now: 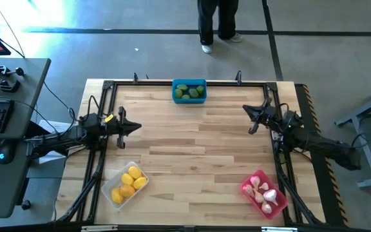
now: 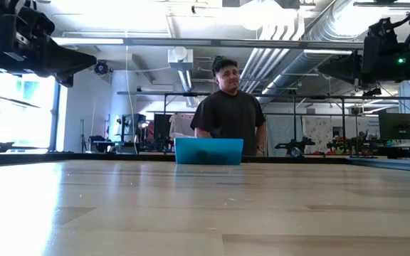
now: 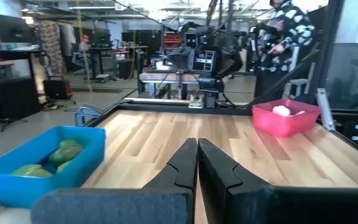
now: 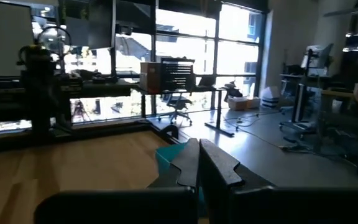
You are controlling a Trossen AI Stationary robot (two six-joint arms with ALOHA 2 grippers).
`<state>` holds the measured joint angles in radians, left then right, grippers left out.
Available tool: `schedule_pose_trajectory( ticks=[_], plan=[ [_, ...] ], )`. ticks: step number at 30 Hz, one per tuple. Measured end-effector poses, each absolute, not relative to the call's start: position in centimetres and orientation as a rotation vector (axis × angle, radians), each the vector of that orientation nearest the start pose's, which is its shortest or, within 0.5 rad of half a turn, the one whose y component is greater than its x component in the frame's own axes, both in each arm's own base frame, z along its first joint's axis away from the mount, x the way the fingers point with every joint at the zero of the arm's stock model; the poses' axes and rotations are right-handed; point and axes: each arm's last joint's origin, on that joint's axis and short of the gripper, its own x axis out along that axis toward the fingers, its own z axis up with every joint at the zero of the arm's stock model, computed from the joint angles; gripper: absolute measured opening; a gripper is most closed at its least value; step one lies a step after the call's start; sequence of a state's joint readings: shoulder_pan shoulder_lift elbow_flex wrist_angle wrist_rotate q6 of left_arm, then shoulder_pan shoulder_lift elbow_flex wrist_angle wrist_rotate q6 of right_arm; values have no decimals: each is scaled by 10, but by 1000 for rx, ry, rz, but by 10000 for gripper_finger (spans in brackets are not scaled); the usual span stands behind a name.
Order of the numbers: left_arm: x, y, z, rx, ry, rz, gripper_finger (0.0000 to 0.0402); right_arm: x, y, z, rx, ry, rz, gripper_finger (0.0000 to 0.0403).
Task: Sort produce into baskets
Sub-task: Return to home position
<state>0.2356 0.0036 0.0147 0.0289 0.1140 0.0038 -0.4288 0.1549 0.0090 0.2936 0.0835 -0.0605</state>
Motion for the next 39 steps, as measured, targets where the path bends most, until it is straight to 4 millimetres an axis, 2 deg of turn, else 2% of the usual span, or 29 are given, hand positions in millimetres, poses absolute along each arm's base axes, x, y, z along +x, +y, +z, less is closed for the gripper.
schedule_pose_trajectory(
  ticks=[6,19,28,39],
  plan=[
    [95,21,170,8,-31,164,0,85,-46,178,-52,-115,-562,0],
    [95,21,169,-71,-24,178,0,84,-51,169,-69,-3,-719,0],
    [100,22,162,-65,64,182,0,86,-51,167,-49,19,-705,0],
    [101,23,161,-62,74,182,0,86,-51,167,-50,19,-706,0]
  ],
)
